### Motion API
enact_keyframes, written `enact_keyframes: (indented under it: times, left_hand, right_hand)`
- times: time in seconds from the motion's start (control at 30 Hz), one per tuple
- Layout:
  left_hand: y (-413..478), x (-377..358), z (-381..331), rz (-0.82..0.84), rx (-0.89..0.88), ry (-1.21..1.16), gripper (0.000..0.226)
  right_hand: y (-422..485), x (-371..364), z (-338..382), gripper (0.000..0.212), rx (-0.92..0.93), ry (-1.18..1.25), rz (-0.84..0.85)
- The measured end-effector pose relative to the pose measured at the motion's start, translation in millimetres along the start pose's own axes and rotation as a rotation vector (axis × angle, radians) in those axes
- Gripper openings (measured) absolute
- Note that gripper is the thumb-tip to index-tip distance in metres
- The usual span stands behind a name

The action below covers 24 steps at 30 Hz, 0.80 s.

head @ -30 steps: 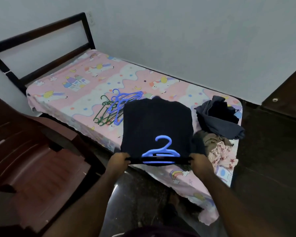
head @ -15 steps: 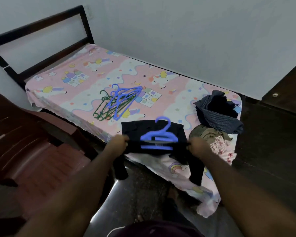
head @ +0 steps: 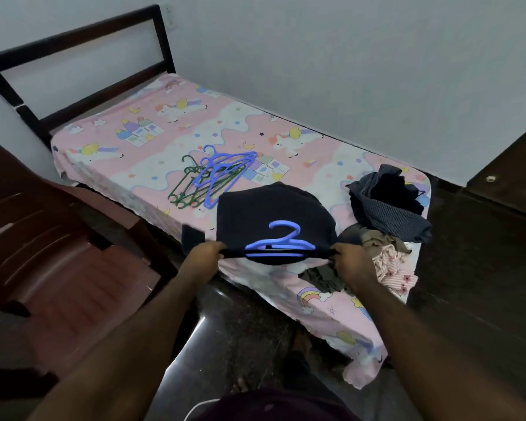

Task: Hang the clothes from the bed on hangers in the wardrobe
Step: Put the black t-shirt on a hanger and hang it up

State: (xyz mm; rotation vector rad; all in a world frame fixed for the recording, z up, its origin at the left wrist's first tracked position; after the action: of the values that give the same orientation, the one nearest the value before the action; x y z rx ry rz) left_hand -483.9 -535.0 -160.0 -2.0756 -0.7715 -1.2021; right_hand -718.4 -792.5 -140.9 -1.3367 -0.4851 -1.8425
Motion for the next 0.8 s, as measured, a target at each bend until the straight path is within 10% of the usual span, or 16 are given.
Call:
enact_keyframes:
  times: [0.27, 0.53, 0.8]
  left_hand:
    - [25, 55, -19, 0.024, -0.013, 0.048, 0.029]
    - [60, 236, -91, -0.4, -0.066, 0.007, 0.024]
    - [56, 273, -116, -0.515, 0.02, 0.096, 0.02]
  right_hand:
    - [39, 54, 23, 0.012, 0.153, -0.087, 0.026]
    - [117, 236, 96, 0.006, 0.346, -0.086, -0.326]
    - [149, 284, 113, 0.008, 0.425, -0.054, -0.297]
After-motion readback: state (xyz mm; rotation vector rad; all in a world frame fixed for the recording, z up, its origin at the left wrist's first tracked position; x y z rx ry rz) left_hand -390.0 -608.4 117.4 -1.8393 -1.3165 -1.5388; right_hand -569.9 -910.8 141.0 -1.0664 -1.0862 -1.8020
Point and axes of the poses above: each hand's wrist, its own y-axis towards the middle knuckle, its own x-axis out of the back of the hand, z = x × y, the point moved 4 cm from there along y, towards the middle knuckle, and after that the axes turned 8 degrees about x, right-handed, at the moved point
